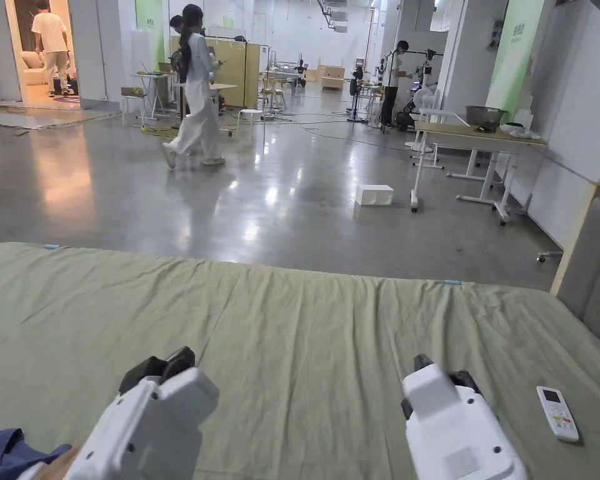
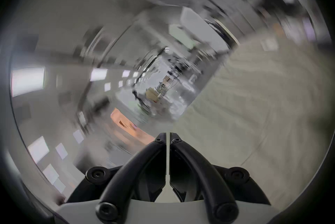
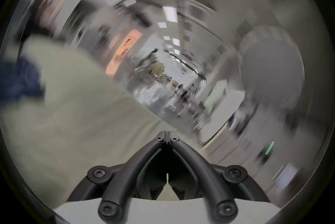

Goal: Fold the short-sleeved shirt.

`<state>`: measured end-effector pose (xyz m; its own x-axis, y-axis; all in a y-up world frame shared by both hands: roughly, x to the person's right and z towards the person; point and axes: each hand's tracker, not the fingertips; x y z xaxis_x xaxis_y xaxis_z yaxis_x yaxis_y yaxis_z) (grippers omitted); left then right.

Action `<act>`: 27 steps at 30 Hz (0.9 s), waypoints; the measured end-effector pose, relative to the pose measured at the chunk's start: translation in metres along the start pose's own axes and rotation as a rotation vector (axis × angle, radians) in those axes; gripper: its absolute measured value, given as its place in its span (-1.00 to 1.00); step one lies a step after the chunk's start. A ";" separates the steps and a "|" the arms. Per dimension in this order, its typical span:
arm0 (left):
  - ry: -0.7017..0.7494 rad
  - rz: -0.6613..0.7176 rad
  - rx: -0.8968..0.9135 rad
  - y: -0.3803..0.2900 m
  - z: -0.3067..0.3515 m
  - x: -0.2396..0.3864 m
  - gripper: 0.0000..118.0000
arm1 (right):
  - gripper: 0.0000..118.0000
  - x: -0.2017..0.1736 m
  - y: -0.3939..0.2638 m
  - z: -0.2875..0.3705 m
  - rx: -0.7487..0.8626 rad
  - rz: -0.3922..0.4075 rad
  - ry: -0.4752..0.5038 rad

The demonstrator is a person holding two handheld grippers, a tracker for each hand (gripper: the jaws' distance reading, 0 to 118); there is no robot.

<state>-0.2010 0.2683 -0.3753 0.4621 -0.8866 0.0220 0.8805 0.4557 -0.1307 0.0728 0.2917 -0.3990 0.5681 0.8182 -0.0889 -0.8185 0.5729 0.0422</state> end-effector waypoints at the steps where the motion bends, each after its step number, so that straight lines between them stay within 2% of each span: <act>1: 0.010 -0.153 0.016 -0.004 0.000 0.007 -0.96 | -1.00 -0.011 -0.003 -0.001 0.009 0.219 0.005; 2: 0.008 -0.241 0.032 -0.008 -0.001 0.010 -0.96 | -1.00 -0.021 -0.006 -0.003 0.033 0.397 0.011; 3: -0.023 -0.275 0.028 -0.013 -0.002 0.010 -0.96 | -1.00 -0.029 -0.012 -0.004 0.024 0.542 0.039; 4: -0.043 -0.271 0.017 -0.014 -0.004 0.007 -0.96 | -1.00 -0.032 -0.014 -0.004 0.037 0.607 0.070; 5: -0.042 -0.252 0.009 -0.016 -0.005 0.006 -0.96 | -1.00 -0.032 -0.015 -0.004 0.044 0.608 0.097; 6: -0.038 -0.235 -0.001 -0.017 -0.006 0.003 -0.96 | -0.99 -0.023 -0.010 0.005 0.042 0.554 0.098; 8: -0.040 -0.106 -0.029 -0.019 -0.007 -0.007 -0.96 | -0.99 -0.018 -0.007 0.007 0.030 0.510 0.074; 10: -0.081 0.201 -0.050 -0.018 -0.008 -0.023 -0.96 | -0.99 -0.008 -0.013 -0.005 -0.009 0.260 0.070; 11: -0.091 0.360 -0.066 -0.019 -0.010 -0.031 -0.96 | -1.00 0.000 -0.011 -0.007 -0.030 0.109 0.067; 12: -0.099 0.536 -0.076 -0.022 -0.011 -0.038 -0.96 | -1.00 0.010 -0.011 -0.009 -0.048 -0.084 0.062; 13: -0.107 0.686 -0.070 -0.026 -0.011 -0.044 -0.96 | -1.00 0.017 -0.012 -0.010 -0.071 -0.243 0.054; 15: -0.093 0.868 -0.055 -0.027 -0.011 -0.049 -0.96 | -1.00 0.023 -0.014 -0.013 -0.107 -0.453 0.038; 18: -0.066 1.048 -0.015 -0.028 -0.008 -0.050 -0.96 | -1.00 0.017 -0.023 -0.012 -0.168 -0.762 0.033; 19: -0.066 1.116 0.004 -0.025 -0.006 -0.049 -0.96 | -1.00 0.015 -0.024 -0.011 -0.181 -0.814 0.006; 20: -0.052 1.172 0.000 -0.026 -0.006 -0.049 -0.96 | -1.00 0.015 -0.024 -0.010 -0.153 -0.830 -0.029; 21: -0.047 1.204 -0.003 -0.026 -0.005 -0.048 -0.96 | -1.00 0.013 -0.025 -0.009 -0.162 -0.889 -0.032; 23: -0.046 1.220 -0.008 -0.024 -0.005 -0.048 -0.96 | -1.00 0.008 -0.022 -0.002 -0.138 -0.935 -0.048; 27: -0.042 1.218 -0.013 -0.028 0.000 -0.051 -0.96 | -1.00 0.008 -0.014 0.003 -0.116 -0.920 -0.056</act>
<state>-0.2490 0.3012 -0.3733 0.9882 0.1241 -0.0901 -0.1328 0.9863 -0.0979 0.0892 0.2898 -0.3972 0.9988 0.0473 0.0101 -0.0458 0.9916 -0.1212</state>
